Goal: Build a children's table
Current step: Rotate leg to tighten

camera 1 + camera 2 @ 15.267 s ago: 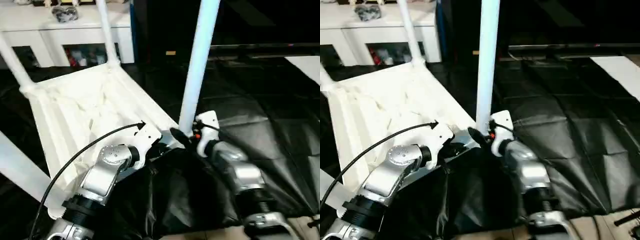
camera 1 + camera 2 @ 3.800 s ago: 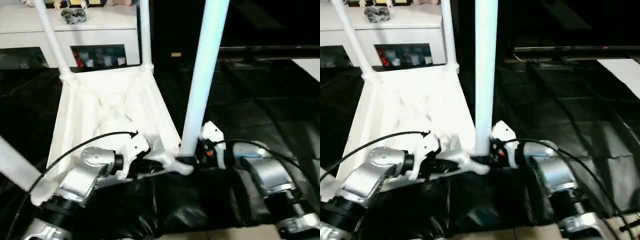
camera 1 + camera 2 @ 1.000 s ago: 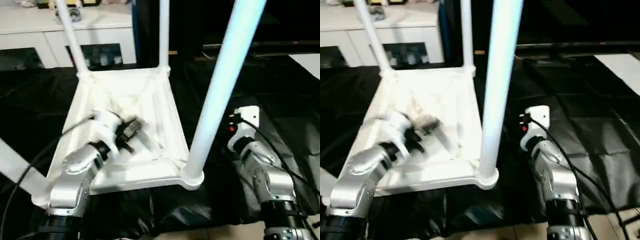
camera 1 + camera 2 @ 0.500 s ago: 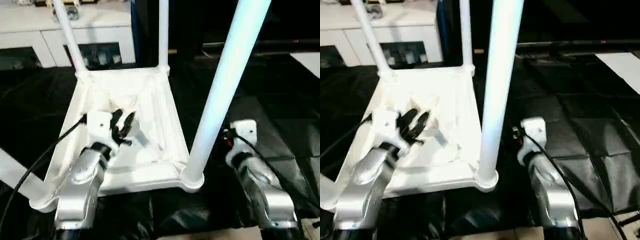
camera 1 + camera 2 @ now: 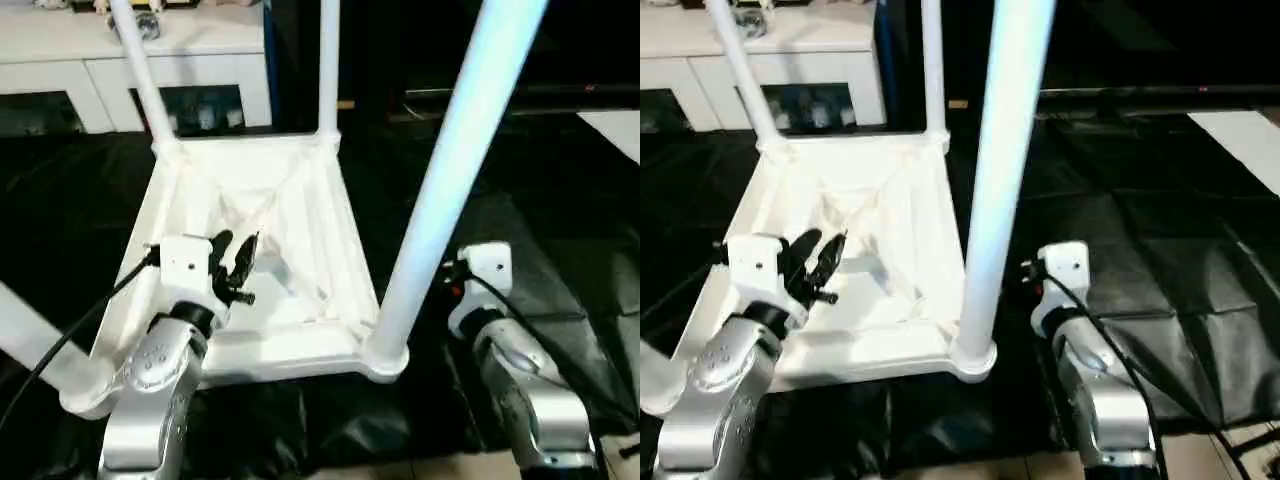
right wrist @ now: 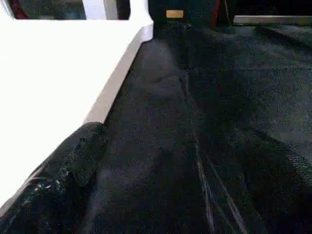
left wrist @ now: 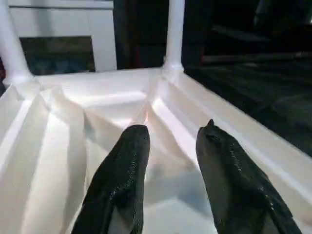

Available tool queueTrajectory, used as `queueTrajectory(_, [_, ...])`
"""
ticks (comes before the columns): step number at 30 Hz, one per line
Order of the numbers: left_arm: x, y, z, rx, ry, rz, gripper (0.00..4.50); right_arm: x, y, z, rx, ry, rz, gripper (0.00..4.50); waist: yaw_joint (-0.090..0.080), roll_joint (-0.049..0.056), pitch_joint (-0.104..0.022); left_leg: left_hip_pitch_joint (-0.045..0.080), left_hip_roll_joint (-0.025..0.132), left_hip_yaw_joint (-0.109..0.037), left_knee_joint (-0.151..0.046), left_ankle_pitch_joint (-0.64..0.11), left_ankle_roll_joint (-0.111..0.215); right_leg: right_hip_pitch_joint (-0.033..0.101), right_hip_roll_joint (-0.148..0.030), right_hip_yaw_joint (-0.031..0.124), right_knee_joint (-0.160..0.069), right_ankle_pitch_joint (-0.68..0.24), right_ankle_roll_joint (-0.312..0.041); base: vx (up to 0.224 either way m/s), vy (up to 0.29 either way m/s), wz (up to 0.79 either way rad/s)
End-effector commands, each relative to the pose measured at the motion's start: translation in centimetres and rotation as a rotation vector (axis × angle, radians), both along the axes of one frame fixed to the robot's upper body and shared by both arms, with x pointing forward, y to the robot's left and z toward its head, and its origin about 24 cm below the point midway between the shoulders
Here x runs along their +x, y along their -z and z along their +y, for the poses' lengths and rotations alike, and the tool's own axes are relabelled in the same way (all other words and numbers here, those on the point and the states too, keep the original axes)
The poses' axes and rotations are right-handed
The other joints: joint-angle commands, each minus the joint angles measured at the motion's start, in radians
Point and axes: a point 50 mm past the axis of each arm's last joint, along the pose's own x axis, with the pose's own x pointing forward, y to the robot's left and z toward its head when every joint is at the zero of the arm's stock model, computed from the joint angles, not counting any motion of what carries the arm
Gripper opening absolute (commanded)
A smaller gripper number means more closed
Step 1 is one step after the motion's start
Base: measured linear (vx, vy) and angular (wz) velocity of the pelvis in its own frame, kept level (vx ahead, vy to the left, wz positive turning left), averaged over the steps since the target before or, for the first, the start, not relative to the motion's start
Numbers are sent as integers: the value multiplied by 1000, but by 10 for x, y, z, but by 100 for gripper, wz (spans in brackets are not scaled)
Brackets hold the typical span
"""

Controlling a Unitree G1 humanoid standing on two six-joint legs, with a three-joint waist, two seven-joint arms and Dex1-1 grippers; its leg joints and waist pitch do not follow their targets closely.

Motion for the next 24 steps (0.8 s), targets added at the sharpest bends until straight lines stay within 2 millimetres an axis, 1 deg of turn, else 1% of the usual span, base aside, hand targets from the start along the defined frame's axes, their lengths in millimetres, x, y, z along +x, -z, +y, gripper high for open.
queueTrajectory(1, [-4, 6, -5, 26, 10, 11, 188, -1, 0, -17, -6, 82, -3, 450, -4, -3, -79, 31, -4, -4, -36, 45, 282, 31, -7, -16, -92, 19, -252, -127, 30, 3])
queueTrajectory(2, [-6, 7, -6, 33, 16, 10, 188, -2, -1, -20, -7, 93, -2, 450, -7, 1, -66, 40, 4, -4, -45, -118, 243, 27, -13, -22, -112, -203, -222, -127, 30, 3])
queueTrajectory(3, [-7, 8, -9, 39, 23, 13, 188, -2, -1, -24, -11, 105, 1, 450, -27, 0, -41, 84, 16, -12, -50, -447, 118, 12, -11, -48, -137, -613, -105, -147, 37, -2])
queueTrajectory(4, [-11, 8, -11, 43, 36, 12, 188, -5, -1, -27, -10, 116, 4, 450, -55, 13, -10, 133, 26, -34, -61, -736, -16, -10, 20, -110, -175, -813, 50, -147, 29, -8])
queueTrajectory(5, [-15, 8, -12, 52, 45, 8, 188, -8, -1, -29, -4, 121, 6, 450, -56, 35, 8, 110, 54, -43, -130, -875, -64, 24, 45, -132, -122, -743, 64, -147, 29, -8])
queueTrajectory(6, [-18, 9, -14, 47, 56, 11, 188, -11, -1, -32, -3, 123, 7, 450, 13, 62, 18, -47, 51, 29, -259, -1012, -168, 192, 38, -135, 151, -361, -45, -57, 57, -18])
queueTrajectory(7, [-23, 11, -15, 30, 67, 16, 188, -15, 1, -36, -15, 124, 14, 450, 43, 44, 27, -61, 29, 76, -281, -1050, -189, 202, 50, -146, 175, -357, -52, -71, 10, -3])
queueTrajectory(8, [-23, 11, -15, 30, 67, 16, 188, -15, 1, -36, -15, 124, 14, 450, 79, 42, -15, -27, 53, 95, -239, -848, -166, 213, 17, -39, 193, -507, -34, -71, 10, -3])
queueTrajectory(9, [-28, 12, -16, 15, 80, 17, 188, -18, 3, -39, -22, 122, 22, 450, 2, -86, -48, 114, 23, 9, 60, -413, -128, 63, -119, 49, -34, -1019, 75, -58, -144, 8])
queueTrajectory(10, [-36, 14, -16, -15, 92, 25, 206, -23, 4, -43, -21, 111, 29, 450, 34, -39, 2, 123, -16, -45, 134, -198, -58, 2, -164, 105, -132, -1192, 57, 28, -69, -9])
queueTrajectory(11, [-43, 14, -14, -30, 79, 31, 217, -27, 4, -46, -18, 102, 34, 450, 32, -40, 12, -3, -65, -105, 132, -60, -5, 141, -122, 129, -94, -1083, 30, 28, -69, -9])
queueTrajectory(12, [-48, 15, -12, -37, 66, 33, 223, -29, 4, -48, -15, 96, 37, 450, 45, -28, 2, 28, -22, -107, 32, -122, -29, 135, -75, 101, -44, -773, -24, 0, 0, 0])
queueTrajectory(13, [-55, 17, -9, -46, 50, 45, 226, -30, 4, -49, -13, 71, 35, 450, 36, -31, -7, 74, -11, -96, 6, -173, -44, 116, -40, 77, -28, -632, -77, -99, 13, 47])
queueTrajectory(14, [-59, 19, -4, -30, 20, 51, 236, -30, 4, -50, -11, 49, 31, 450, 27, -25, -2, 113, 16, -88, -37, -259, -15, 103, -17, 63, -21, -461, -166, -99, 13, 47])
queueTrajectory(15, [-64, 22, 1, -20, -9, 59, 236, -30, 5, -51, 1, 24, 28, 450, 10, -1, -13, 114, 44, -94, -69, -312, -17, 119, -21, 58, -8, -343, -207, -130, 27, 36])
queueTrajectory(16, [-67, 24, 8, 1, -50, 69, 250, -29, 5, -49, 15, -5, 26, 450, 6, -6, -10, 103, 45, -90, -78, -334, -10, 128, -25, 54, -12, -315, -214, -56, 55, -2])
queueTrajectory(17, [-72, 25, 16, 11, -114, 64, 261, -30, 7, -48, 28, -55, 28, 450, 0, 7, -10, 93, 45, -91, -93, -350, -13, 142, -32, 47, -15, -300, -205, -56, 55, -2])
queueTrajectory(18, [-74, 25, 21, 13, -150, 58, 270, -31, 8, -47, 33, -86, 29, 450, -2, -1, -7, 99, 49, -87, -100, -380, -19, 140, -38, 46, -30, -306, -195, -8, 56, -7])
queueTrajectory(19, [-77, 25, 26, 19, -200, 54, 270, -33, 9, -46, 37, -126, 31, 450, -4, 0, -2, 99, 48, -85, -104, -396, -27, 139, -41, 47, -36, -323, -190, -24, 51, -1])
queueTrajectory(20, [-80, 24, 29, 8, -243, 42, 282, -36, 10, -45, 50, -169, 34, 450, -9, -14, 1, 104, 46, -79, -106, -436, -41, 138, -46, 51, -50, -373, -180, -24, 51, -1])
queueTrajectory(21, [-81, 23, 37, -4, -293, 31, 295, -38, 9, -40, 65, -225, 37, 450, -8, -16, -2, 99, 43, -78, -107, -414, -43, 144, -51, 53, -54, -382, -167, 0, 0, 0])
queueTrajectory(22, [-84, 24, 39, -17, -327, 26, 304, -41, 9, -37, 74, -277, 41, 450, -9, -15, -6, 98, 43, -77, -107, -395, -40, 146, -50, 54, -56, -361, -164, 0, 0, 0])
queueTrajectory(23, [-86, 25, 41, -31, -349, 24, 309, -44, 8, -33, 82, -319, 46, 450, -10, -18, -10, 91, 46, -79, -110, -345, -29, 153, -49, 51, -53, -295, -155, 0, 0, 0])
queueTrajectory(24, [-89, 26, 42, -42, -371, 27, 316, -48, 7, -29, 99, -373, 51, 450, -8, -19, -11, 93, 49, -80, -112, -328, -26, 149, -47, 50, -51, -240, -151, 0, 0, 0])
